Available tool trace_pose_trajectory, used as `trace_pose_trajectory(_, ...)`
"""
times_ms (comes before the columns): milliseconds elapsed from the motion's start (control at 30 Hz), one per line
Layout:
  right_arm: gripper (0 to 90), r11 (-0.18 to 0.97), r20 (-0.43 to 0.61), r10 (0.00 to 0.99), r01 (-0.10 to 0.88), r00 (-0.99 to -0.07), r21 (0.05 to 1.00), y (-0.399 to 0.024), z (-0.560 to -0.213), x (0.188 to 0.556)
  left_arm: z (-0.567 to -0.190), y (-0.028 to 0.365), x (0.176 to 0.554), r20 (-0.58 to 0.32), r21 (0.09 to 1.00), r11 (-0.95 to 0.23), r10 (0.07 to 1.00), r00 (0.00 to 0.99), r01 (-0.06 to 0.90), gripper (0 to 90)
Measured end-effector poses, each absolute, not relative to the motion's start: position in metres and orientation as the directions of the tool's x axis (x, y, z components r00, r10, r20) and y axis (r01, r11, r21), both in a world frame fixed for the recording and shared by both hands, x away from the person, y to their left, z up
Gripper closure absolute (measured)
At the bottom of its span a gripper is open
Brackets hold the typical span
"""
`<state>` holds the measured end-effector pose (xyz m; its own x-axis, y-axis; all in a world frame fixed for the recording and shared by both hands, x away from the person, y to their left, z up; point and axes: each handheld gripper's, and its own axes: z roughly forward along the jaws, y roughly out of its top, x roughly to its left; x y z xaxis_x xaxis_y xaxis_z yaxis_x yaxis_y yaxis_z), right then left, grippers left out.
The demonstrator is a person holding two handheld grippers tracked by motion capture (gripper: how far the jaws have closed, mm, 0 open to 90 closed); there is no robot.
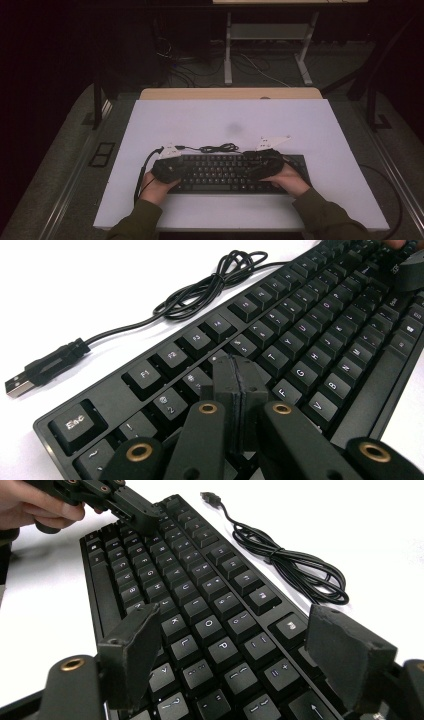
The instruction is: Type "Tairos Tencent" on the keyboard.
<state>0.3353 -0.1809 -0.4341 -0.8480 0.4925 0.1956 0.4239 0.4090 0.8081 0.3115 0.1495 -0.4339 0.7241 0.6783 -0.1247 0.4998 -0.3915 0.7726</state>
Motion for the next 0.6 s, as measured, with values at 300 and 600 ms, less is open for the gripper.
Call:
trace_pose_trajectory(300,22.5,0.409,0.196,0.495,0.426,-0.847,0.807,-0.1812,-0.4337,0.335,-0.4363,0.146,0.3132,-0.132,0.773,-0.39,0.672,0.729,0.499,89.0)
trace_pose_trajectory(600,22.5,0.41,0.195,0.496,0.426,-0.846,0.806,-0.1812,-0.4338,0.3348,-0.438,0.1443,0.3148,-0.139,0.77,-0.398,0.658,0.74,0.499,89.0)
